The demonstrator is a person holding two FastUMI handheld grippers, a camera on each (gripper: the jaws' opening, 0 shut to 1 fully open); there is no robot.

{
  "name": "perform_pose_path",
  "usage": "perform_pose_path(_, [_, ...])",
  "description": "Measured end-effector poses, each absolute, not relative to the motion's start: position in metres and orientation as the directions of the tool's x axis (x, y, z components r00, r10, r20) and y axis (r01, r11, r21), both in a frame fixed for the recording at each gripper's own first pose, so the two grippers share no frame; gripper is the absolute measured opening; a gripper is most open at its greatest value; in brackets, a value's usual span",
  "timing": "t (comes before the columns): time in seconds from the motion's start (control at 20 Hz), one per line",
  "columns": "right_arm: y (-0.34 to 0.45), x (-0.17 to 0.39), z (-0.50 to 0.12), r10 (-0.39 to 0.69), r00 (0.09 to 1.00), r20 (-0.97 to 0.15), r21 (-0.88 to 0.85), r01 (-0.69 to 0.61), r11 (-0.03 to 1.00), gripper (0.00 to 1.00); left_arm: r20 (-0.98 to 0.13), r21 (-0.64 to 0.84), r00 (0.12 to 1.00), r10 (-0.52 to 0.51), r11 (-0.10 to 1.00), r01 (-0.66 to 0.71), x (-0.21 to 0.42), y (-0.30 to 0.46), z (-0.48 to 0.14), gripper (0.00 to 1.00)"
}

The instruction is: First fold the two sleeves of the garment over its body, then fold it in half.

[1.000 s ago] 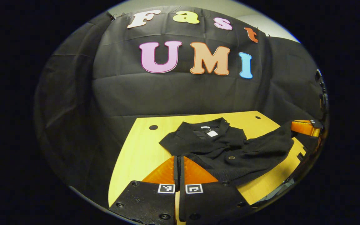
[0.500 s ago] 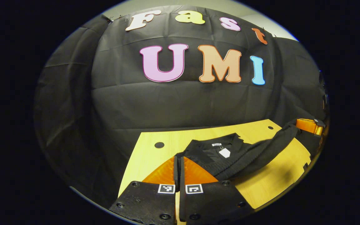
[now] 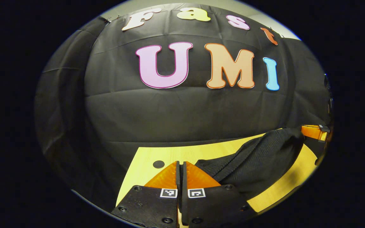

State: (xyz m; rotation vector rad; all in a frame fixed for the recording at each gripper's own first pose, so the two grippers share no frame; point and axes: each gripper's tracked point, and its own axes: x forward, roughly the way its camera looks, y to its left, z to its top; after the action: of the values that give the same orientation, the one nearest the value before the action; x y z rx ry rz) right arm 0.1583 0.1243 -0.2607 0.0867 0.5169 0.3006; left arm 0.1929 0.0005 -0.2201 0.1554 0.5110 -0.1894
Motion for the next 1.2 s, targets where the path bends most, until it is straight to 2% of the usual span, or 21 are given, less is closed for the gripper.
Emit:
perform_pose_path(0.55, [0.121, 0.212, -0.301, 0.301, 0.804, -0.514, 0.184, -0.239, 0.953, 0.02, -0.507, 0.159, 0.854, -0.113, 0.962, 0.222, 0.233, -0.008, -0.258, 0.0])
perform_pose_path(0.6, [0.118, 0.215, -0.306, 0.289, 0.797, -0.531, 0.188, -0.221, 0.957, 0.02, -0.508, 0.173, 0.855, -0.104, 0.96, 0.22, 0.24, -0.008, -0.259, 0.04])
perform_pose_path(0.7, [0.104, 0.224, -0.301, 0.234, 0.816, -0.528, 0.174, -0.166, 0.971, 0.63, -0.491, 0.191, 0.868, -0.071, 0.964, 0.187, 0.263, -0.003, -0.272, 0.66])
perform_pose_path(0.75, [0.102, 0.225, -0.295, 0.229, 0.831, -0.507, 0.176, -0.16, 0.971, 0.94, -0.468, 0.187, 0.881, -0.062, 0.968, 0.168, 0.249, -0.001, -0.253, 0.96])
perform_pose_path(0.8, [0.102, 0.226, -0.288, 0.226, 0.845, -0.484, 0.168, -0.164, 0.972, 0.94, -0.446, 0.167, 0.892, -0.073, 0.972, 0.163, 0.248, -0.003, -0.247, 0.91])
perform_pose_path(0.85, [0.1, 0.227, -0.283, 0.214, 0.856, -0.47, 0.149, -0.162, 0.975, 0.98, -0.426, 0.155, 0.901, -0.079, 0.975, 0.158, 0.248, -0.005, -0.241, 0.92])
perform_pose_path(1.2, [0.089, 0.214, -0.27, 0.184, 0.877, -0.443, 0.094, -0.158, 0.983, 0.98, -0.397, 0.162, 0.916, -0.056, 0.978, 0.13, 0.242, 0.003, -0.224, 0.92])
